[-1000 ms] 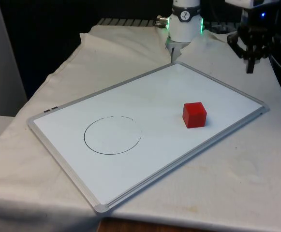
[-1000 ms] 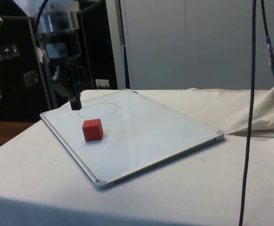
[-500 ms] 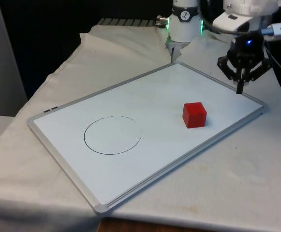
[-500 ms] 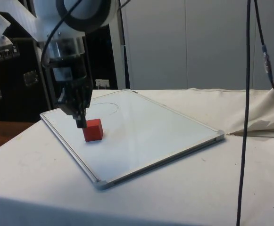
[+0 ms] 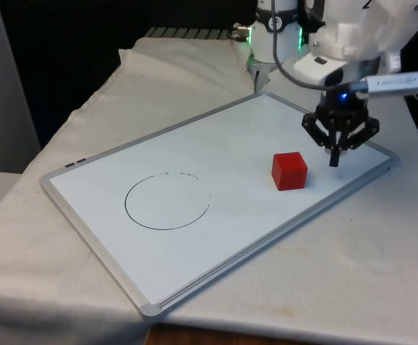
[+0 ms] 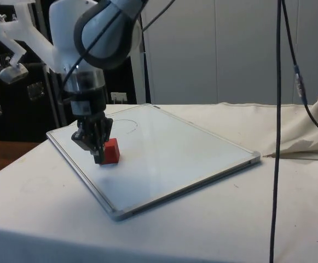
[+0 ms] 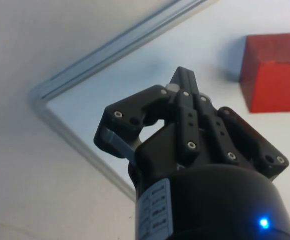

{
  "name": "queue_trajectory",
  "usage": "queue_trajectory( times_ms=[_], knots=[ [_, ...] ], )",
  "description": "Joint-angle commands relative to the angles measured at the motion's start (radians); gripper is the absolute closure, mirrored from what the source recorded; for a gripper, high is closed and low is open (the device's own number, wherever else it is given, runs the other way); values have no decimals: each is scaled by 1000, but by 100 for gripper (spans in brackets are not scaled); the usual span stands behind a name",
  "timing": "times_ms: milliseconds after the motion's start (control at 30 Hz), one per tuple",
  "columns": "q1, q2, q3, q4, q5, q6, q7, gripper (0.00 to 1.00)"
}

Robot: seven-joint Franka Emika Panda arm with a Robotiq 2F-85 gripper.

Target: Push the cube into the marked area.

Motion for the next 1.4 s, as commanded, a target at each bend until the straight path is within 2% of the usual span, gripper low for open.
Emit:
queue_trajectory(
  times_ms=[0,133,167,333,700,833,1033,1067,1100,1200,1367],
  knots=[
    [-4,20,-5,11,-1,12,-14,100],
    [-2,60,-22,33,-6,22,-42,100],
    [-1,49,-21,28,-1,14,-37,100],
    [-2,104,-38,57,-16,33,-74,100],
    [-2,108,-38,60,-16,32,-78,100],
    [-1,95,-37,57,-10,21,-74,100],
    [-2,55,-36,44,-12,-5,-106,100],
    [0,69,-38,55,-10,-2,-101,100],
    [-2,49,-36,42,-12,-10,-112,100],
    [-4,17,-43,29,-11,-25,-135,100],
    [0,15,-52,26,-11,-40,-154,100]
  ],
)
